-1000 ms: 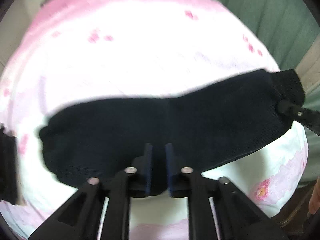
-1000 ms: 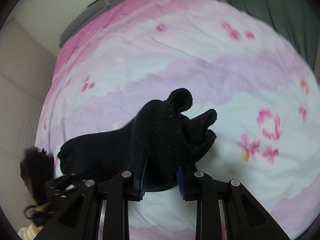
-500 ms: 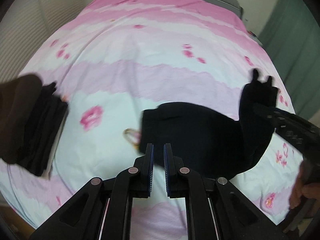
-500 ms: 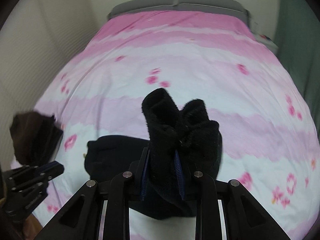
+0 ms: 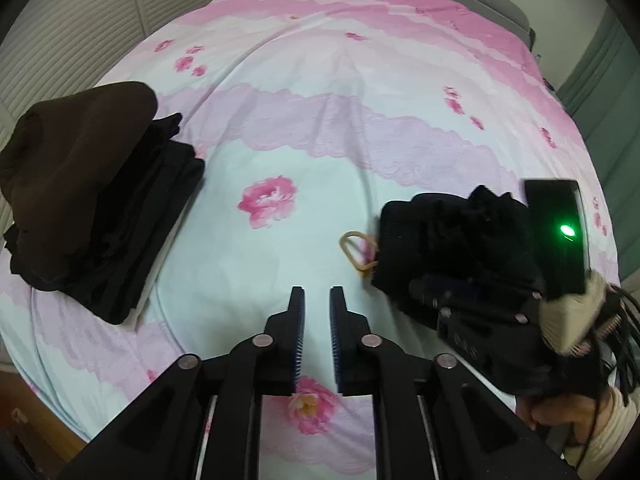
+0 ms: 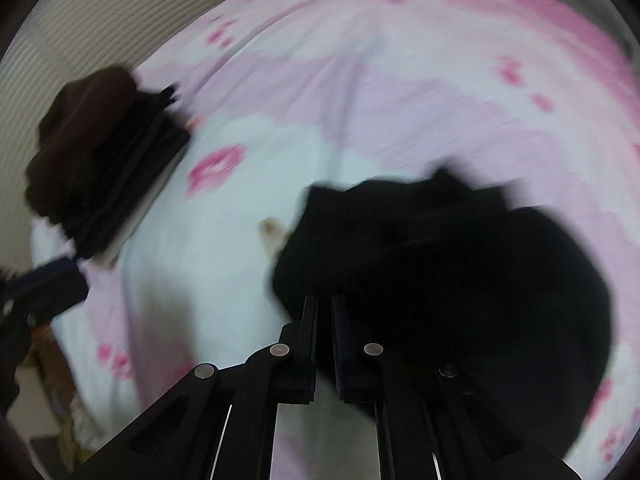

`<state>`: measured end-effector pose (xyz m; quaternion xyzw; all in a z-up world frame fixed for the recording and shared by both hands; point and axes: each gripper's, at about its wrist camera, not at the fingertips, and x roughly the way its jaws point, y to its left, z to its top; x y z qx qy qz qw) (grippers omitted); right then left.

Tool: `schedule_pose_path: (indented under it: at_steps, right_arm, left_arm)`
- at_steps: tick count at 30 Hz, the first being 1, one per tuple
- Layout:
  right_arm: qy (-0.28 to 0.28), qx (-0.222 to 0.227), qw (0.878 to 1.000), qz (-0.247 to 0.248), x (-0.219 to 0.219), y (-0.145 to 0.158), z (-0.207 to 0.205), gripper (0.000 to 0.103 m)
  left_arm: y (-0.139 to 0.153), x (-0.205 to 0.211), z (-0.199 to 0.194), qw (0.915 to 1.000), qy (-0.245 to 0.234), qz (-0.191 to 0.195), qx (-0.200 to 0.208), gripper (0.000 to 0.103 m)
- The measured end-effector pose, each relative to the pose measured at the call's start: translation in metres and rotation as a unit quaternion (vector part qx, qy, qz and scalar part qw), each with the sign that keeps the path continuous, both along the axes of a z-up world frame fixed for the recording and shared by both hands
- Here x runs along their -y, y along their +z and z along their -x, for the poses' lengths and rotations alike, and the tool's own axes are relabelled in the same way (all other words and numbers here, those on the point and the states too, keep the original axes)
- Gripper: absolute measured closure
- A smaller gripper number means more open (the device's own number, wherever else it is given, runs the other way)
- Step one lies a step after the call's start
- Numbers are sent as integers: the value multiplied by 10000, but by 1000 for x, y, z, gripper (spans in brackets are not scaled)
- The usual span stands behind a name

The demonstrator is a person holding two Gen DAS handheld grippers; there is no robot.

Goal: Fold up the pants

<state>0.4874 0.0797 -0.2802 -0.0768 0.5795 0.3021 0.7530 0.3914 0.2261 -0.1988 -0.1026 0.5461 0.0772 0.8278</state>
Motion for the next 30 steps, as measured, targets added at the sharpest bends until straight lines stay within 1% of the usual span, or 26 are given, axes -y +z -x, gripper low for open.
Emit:
schedule_pose_path:
  at_steps: [1,2,3,4,5,7,9,10,11,13,14,16,18,20,21,23,25,28,30]
  right_arm:
    - [60,-228,9996,-157,-1,-1,3,90]
    - [67,-280,9992,-269,1,2,7,79]
    - [70,-273,9990,-359,3,7,11,71]
    - [57,-214,9983,-538,11,18,17,56]
    - [23,-166,9978,-643,17,25,22,47]
    - [-175,-14,9954,-938,46,49,34,40]
    - [-445,95,9936,-1030,73,64,42,33]
    - [-697,185,9923,-1009,96,71,48,26]
    - [-855,232,9914,-959,110,75,50,23]
    - [-1389,303,9872,-729,149,75,54,21]
    - [-1545,283,9855,-648,160,73,53,21]
    - [-1971,193,9792,-447,192,63,55,21]
    - [-2316,32,9723,-316,217,50,56,21]
    - [-2667,-174,9632,-283,240,37,58,21]
    - [-2786,-264,9597,-272,247,32,60,21]
    - [-2903,-383,9558,-274,253,26,61,21]
    - [-2950,-467,9540,-261,254,19,61,21]
    - [-2922,-514,9546,-269,256,15,63,21]
    - [-2895,-482,9555,-290,257,13,62,21]
  left_arm:
    - [1,-1,0,10000,17,-2,7,73]
    - [5,-1,0,10000,3,20,63,60]
    - [8,-1,-1,9999,-30,46,120,46]
    - [11,2,-2,9998,-74,67,193,42]
    - [14,5,-3,9995,-133,86,267,39]
    - [20,14,-8,9989,-287,126,355,32]
    - [24,27,-14,9977,-464,263,417,21]
    - [24,34,-18,9969,-536,374,442,17]
    - [24,42,-23,9960,-598,495,448,13]
    - [22,59,-33,9933,-713,769,477,12]
    - [19,67,-38,9915,-765,924,500,8]
    - [9,83,-52,9893,-777,1162,428,7]
    - [-3,97,-68,9865,-664,1458,340,7]
    - [-14,108,-82,9828,-450,1767,310,7]
    - [-19,113,-87,9818,-359,1843,298,7]
    - [-28,123,-97,9831,-196,1810,212,7]
    - [-39,132,-104,9865,-37,1635,109,7]
    - [-56,132,-107,9905,106,1368,-71,7]
    - [-66,123,-101,9891,162,1453,-149,7]
